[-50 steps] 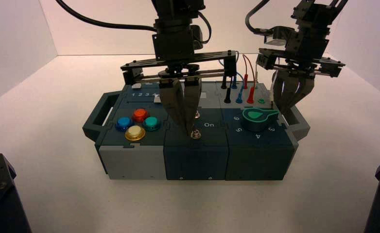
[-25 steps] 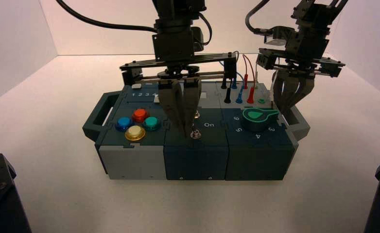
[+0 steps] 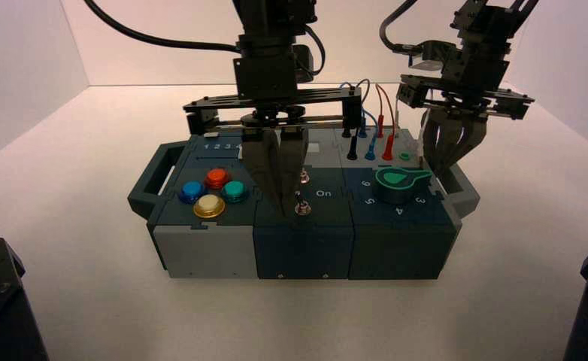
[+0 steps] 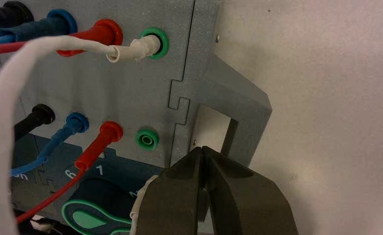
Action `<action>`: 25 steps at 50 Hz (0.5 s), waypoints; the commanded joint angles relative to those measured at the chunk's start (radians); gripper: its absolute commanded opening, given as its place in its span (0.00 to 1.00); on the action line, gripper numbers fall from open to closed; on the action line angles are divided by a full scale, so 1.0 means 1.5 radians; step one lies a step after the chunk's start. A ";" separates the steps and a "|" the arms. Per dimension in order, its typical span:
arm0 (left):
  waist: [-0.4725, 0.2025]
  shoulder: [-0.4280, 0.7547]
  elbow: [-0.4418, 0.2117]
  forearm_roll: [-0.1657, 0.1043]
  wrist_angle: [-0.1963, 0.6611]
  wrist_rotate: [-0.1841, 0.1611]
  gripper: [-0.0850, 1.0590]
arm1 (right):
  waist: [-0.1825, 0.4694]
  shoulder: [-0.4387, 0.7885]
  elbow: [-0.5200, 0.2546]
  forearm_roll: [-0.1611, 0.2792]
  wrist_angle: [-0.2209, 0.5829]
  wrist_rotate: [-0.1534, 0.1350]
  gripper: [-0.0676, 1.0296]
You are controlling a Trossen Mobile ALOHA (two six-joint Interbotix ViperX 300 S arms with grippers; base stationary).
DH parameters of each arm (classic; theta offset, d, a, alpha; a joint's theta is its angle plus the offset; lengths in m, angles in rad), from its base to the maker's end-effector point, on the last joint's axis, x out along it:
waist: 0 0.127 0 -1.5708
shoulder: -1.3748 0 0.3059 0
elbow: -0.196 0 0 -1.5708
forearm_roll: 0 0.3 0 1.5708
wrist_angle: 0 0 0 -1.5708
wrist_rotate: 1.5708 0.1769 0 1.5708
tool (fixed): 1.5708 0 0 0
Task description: Flip the bottom switch on with the left gripper.
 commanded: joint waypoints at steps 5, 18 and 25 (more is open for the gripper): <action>-0.002 -0.003 -0.025 0.004 0.003 -0.001 0.05 | 0.025 0.005 0.009 -0.010 -0.002 -0.012 0.04; -0.002 -0.011 -0.016 0.006 0.007 -0.003 0.05 | 0.025 0.004 0.009 -0.011 -0.002 -0.012 0.04; -0.002 -0.030 -0.003 0.006 0.012 -0.005 0.05 | 0.025 0.004 0.009 -0.012 -0.002 -0.012 0.04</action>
